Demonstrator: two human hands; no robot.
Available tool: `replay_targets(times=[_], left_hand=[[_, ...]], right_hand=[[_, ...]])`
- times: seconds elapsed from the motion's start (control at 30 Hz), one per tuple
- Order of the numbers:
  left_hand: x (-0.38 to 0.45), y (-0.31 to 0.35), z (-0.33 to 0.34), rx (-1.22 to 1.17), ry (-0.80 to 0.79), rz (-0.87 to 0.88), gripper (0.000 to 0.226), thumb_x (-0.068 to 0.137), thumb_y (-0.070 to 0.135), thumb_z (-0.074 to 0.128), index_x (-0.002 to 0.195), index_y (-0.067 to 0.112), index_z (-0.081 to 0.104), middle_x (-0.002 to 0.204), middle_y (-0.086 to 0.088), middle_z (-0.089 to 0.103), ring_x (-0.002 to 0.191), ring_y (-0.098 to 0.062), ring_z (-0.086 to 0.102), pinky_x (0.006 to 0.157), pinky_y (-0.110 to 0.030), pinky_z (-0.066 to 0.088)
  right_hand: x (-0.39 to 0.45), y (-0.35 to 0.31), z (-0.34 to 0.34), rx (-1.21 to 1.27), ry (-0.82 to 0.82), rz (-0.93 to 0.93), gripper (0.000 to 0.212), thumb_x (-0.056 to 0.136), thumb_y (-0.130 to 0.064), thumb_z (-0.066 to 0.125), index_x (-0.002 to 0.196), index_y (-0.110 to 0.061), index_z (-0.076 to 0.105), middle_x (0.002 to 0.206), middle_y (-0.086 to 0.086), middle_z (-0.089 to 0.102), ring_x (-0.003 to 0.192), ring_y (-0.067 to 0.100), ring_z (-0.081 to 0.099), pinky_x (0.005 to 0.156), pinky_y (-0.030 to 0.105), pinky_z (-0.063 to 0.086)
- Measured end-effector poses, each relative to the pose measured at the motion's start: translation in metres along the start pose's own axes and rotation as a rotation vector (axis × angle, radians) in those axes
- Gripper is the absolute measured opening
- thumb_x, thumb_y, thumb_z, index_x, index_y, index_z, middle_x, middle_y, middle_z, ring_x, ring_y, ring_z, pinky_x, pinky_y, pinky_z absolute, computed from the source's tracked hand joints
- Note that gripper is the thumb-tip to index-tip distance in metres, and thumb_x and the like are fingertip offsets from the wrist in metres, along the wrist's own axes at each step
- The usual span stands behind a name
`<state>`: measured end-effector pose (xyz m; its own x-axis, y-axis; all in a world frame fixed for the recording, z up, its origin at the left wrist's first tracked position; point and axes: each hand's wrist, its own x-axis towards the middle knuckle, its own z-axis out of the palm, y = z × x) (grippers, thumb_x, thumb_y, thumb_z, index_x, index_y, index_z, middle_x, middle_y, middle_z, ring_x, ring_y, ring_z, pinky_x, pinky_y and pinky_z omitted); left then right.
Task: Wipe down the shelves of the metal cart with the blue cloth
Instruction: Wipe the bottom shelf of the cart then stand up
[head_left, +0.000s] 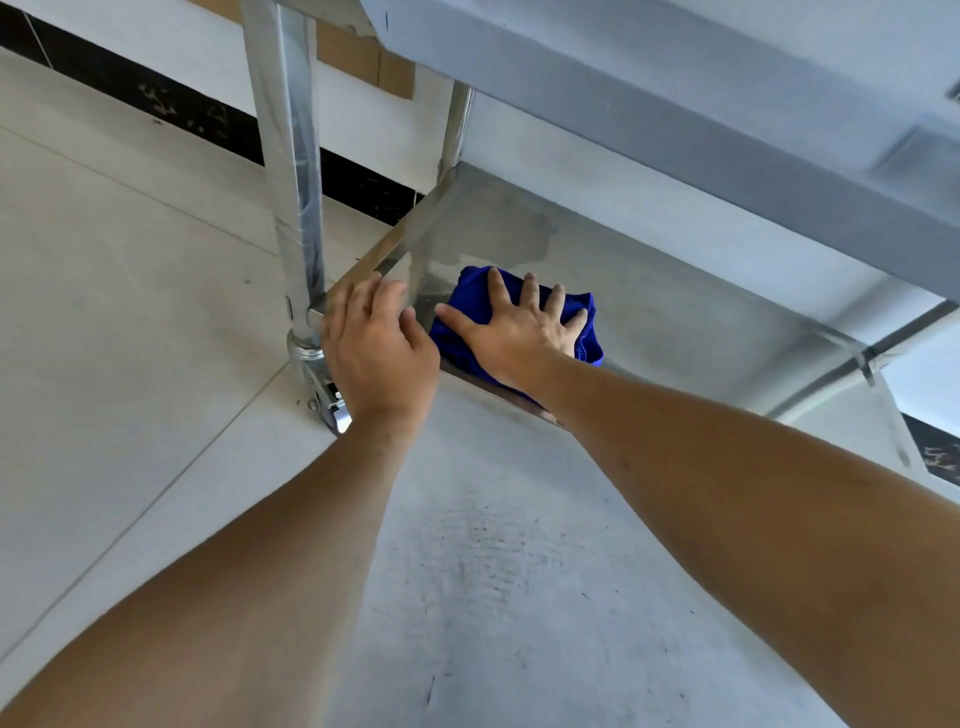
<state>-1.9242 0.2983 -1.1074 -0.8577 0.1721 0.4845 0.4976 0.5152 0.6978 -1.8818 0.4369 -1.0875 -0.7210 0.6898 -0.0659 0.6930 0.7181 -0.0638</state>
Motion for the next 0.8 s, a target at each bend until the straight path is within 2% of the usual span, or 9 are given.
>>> replay_targets(times=[0.13,0.33,0.53,0.8], left_hand=[[0.003,-0.010,0.009,0.047,0.018,0.051,0.028,0.091,0.014,0.054,0.116,0.013,0.068,0.127,-0.005,0.067,0.130,-0.025,0.050,0.107,-0.048,0.038],[-0.002,-0.024,0.025,0.043,0.160,0.149,0.022,0.091,0.011,0.054,0.106,0.007,0.071,0.113,-0.007,0.071,0.114,-0.028,0.059,0.100,-0.048,0.041],[-0.001,-0.033,0.030,0.012,0.176,0.209,0.024,0.089,0.010,0.054,0.105,0.011,0.072,0.116,-0.007,0.070,0.114,-0.029,0.058,0.097,-0.051,0.041],[0.002,-0.034,0.031,0.076,0.157,0.206,0.034,0.091,0.018,0.042,0.111,0.013,0.070,0.121,-0.007,0.067,0.114,-0.029,0.057,0.094,-0.052,0.042]], right_hand=[[0.037,-0.010,-0.001,0.018,0.022,0.034,0.109,0.066,-0.101,0.008,0.157,-0.041,0.011,0.168,0.008,0.011,0.151,0.045,-0.001,0.111,0.073,-0.003],[0.096,-0.013,-0.007,0.010,0.052,0.076,0.095,0.076,-0.094,0.014,0.155,-0.042,0.019,0.165,0.008,0.020,0.150,0.044,0.008,0.111,0.074,0.003],[0.157,-0.014,-0.014,0.018,0.100,0.114,0.071,0.089,-0.076,0.023,0.148,-0.038,0.034,0.157,0.009,0.034,0.145,0.042,0.022,0.112,0.068,0.014],[0.205,-0.026,-0.020,0.049,0.137,0.176,0.068,0.091,-0.067,0.022,0.144,-0.029,0.043,0.154,0.012,0.037,0.142,0.042,0.025,0.114,0.066,0.011]])
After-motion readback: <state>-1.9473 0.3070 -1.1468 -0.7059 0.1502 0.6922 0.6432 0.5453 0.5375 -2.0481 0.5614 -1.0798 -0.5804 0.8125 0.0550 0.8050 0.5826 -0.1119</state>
